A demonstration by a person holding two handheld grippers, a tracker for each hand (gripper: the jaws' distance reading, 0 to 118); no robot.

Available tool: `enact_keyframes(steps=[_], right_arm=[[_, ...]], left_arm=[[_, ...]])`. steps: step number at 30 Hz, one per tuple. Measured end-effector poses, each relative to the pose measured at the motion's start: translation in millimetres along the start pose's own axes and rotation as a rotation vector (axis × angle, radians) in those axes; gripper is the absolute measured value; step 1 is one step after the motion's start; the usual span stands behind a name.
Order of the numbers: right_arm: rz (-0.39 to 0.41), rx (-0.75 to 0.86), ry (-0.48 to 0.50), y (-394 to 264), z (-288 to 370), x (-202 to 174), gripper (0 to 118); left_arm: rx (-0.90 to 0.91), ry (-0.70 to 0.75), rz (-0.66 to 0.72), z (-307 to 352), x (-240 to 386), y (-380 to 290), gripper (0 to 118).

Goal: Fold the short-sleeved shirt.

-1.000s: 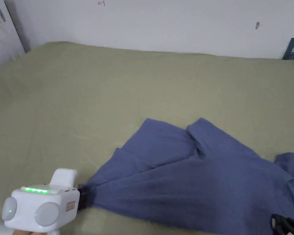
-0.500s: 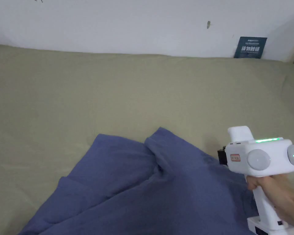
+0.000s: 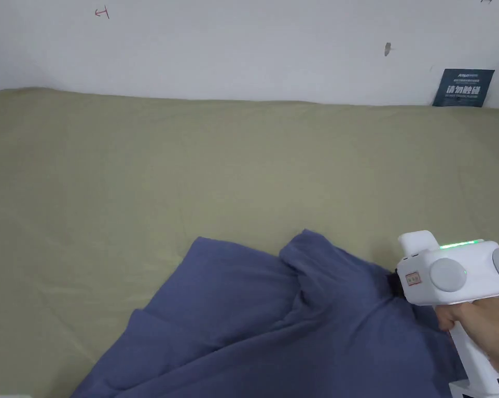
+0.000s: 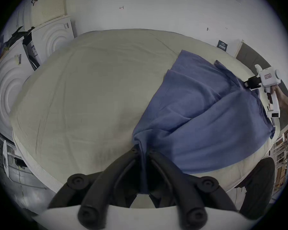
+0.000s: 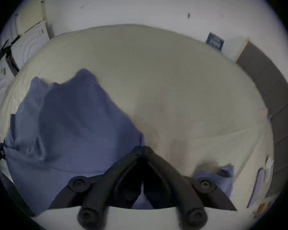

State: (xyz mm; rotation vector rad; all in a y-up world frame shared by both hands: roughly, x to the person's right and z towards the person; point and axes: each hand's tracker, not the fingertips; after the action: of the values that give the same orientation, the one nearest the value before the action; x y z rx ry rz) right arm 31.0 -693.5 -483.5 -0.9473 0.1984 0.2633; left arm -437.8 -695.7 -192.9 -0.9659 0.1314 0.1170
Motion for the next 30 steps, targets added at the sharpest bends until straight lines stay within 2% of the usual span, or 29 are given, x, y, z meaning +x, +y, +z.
enact_keyframes(steps=[1,3,6,10,16,20,23,26,30], right_arm=[[0.010,0.045,-0.010,-2,15,-3,0],[-0.010,0.102,0.046,-3,51,-6,0],[-0.003,0.236,0.037,-9,120,0,0],[-0.073,0.380,0.059,-25,215,18,0],[-0.145,0.556,0.020,-55,333,44,0],[-0.172,0.637,-0.020,-60,382,63,0],[-0.204,0.693,-0.036,-57,410,76,0],[-0.235,0.724,-0.035,-50,429,86,0],[-0.233,0.747,-0.048,-32,439,94,0]], left_arm=[[-0.001,0.000,0.001,2,0,1,6],[-0.005,-0.001,0.000,6,0,3,6],[0.018,-0.004,0.026,23,-3,6,6],[0.143,-0.043,0.067,72,5,25,6],[0.301,-0.109,0.075,151,23,80,5],[0.434,-0.091,0.007,202,40,126,6],[0.473,-0.134,0.011,234,47,160,5],[0.498,-0.139,-0.001,250,53,187,5],[0.534,-0.092,-0.024,259,60,216,5]])
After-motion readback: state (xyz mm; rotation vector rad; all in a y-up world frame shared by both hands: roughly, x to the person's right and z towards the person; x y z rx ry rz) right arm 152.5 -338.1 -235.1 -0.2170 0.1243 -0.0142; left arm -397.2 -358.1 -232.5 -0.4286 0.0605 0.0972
